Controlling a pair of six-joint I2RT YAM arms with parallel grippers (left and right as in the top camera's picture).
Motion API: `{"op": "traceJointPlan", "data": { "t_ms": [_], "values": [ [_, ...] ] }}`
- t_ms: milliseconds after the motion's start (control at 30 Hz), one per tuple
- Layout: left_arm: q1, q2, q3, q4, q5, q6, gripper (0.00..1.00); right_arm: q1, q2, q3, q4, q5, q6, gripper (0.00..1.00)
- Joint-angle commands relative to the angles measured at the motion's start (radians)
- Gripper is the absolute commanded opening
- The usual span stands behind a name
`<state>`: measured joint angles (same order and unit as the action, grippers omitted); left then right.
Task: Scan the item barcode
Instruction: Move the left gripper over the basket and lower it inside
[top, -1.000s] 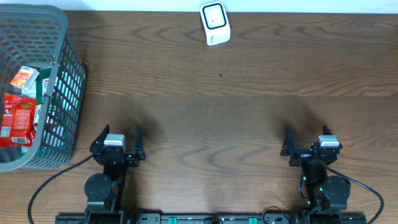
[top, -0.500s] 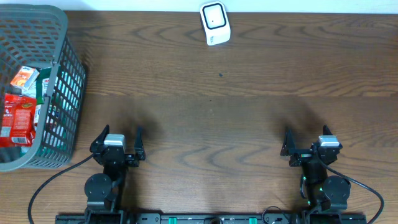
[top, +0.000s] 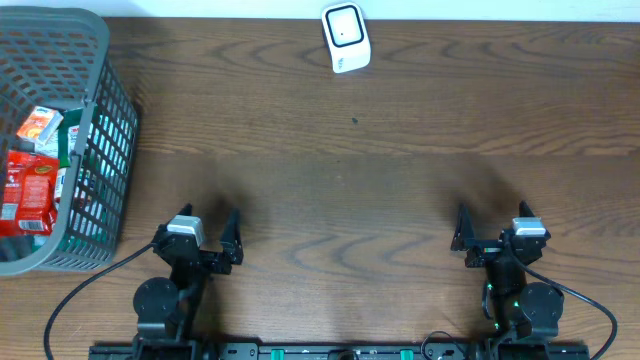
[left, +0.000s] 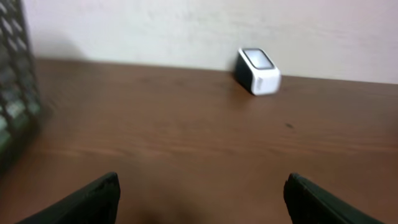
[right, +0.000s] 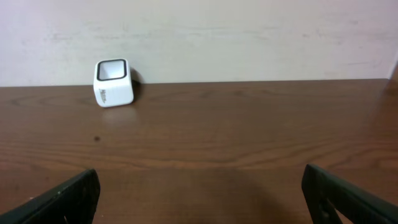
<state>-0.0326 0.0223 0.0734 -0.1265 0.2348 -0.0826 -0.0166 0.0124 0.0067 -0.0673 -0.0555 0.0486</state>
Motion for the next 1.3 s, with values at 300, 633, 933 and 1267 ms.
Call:
{"op": "traceJointPlan", "data": {
  "t_ms": [300, 633, 933, 1267],
  "values": [
    [0.004, 0.328, 0.693, -0.396, 0.189, -0.134, 0.85, -0.013, 0.001, -0.002, -0.004, 0.002, -0.001, 0.99],
    [0.004, 1.203, 1.961, -1.223, 0.196, 0.094, 0.98, -0.013, 0.001, -0.002, -0.004, 0.002, -0.001, 0.99],
    [0.005, 1.512, 2.319, -1.254, -0.029, 0.106, 0.98, -0.013, 0.001, -0.002, -0.004, 0.002, -0.001, 0.99],
    [0.25, 1.542, 2.318, -1.395, -0.356, -0.119, 0.98, -0.013, 0.001, -0.002, -0.004, 0.002, -0.001, 0.99]
  ]
}}
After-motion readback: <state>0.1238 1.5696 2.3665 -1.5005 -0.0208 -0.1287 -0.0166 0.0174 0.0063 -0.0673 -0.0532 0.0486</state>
